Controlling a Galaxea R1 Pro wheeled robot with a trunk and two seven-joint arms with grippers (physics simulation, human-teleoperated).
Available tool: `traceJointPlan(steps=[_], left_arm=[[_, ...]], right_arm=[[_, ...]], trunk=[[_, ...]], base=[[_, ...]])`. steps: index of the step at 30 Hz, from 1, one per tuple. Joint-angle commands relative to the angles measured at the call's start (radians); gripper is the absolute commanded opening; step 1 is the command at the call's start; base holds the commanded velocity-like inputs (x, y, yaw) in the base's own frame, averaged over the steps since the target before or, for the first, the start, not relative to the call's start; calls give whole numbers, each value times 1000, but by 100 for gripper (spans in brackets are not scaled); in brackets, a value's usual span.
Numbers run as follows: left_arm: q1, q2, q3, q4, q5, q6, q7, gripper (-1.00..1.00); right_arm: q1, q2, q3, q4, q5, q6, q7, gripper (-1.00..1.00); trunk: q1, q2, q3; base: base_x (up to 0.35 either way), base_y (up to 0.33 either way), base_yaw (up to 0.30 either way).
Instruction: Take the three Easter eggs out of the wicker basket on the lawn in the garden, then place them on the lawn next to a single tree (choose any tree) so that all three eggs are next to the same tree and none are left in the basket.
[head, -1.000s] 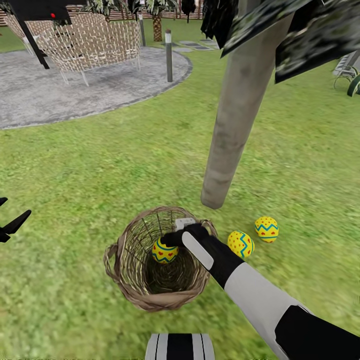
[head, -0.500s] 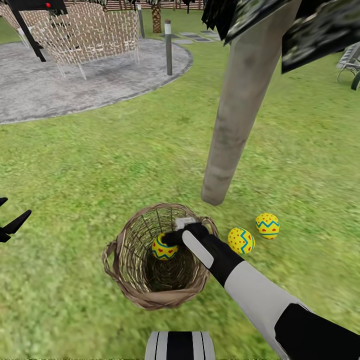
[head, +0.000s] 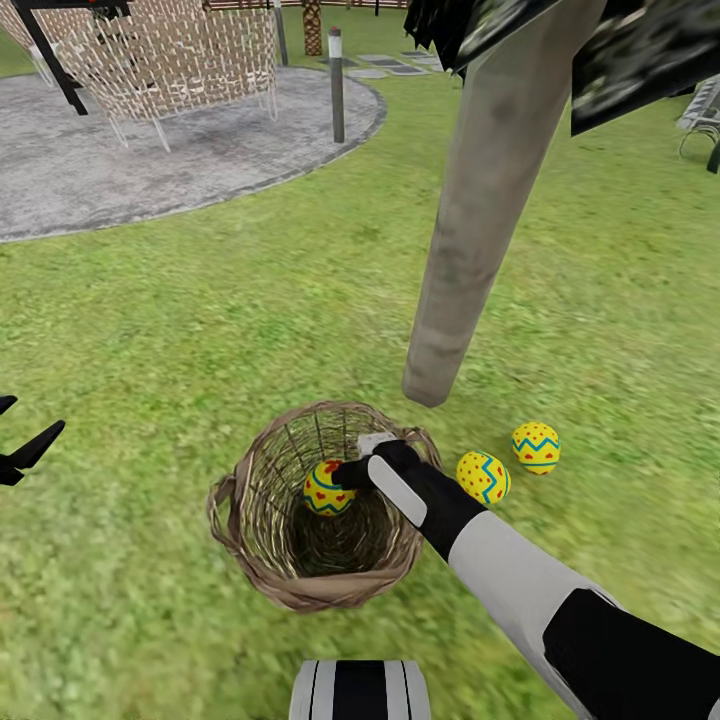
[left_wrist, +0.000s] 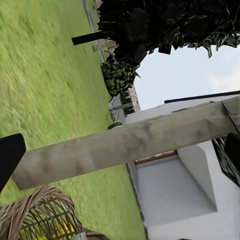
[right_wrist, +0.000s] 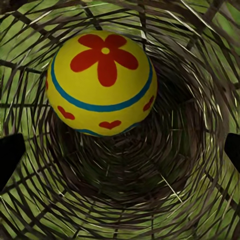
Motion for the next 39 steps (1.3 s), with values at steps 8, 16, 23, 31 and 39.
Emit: traceJointPlan(steps=[8,16,23,31,39], left_arm=[[-1,-18,3,0,-4,4,-4,100],[-1,-18,4,0,-3,4,-4,100],[-1,-20,2,-1,-3,4,-4,100],[2,-20,2,-1,0,4,-4,100],[2,-21,2,-3,-1,4,-4,100]], right_arm=[[-1,0,7,-9,-9,1,-9,100],[-1,0,65,-13,-8,-1,-9,100],[-1,0,65,-13,-7,-2,-9,100],[0,0,65,-30,-7,-3,-9,100],[-1,0,70,-74,-9,-11,-18,100]], trunk=[[0,0,-1],[0,0,-1],[0,0,-1],[1,-1,-8],[3,-2,-32]], base=[[-35,111,0],[-1,64,0],[0,28,0],[0,0,0],[0,0,0]])
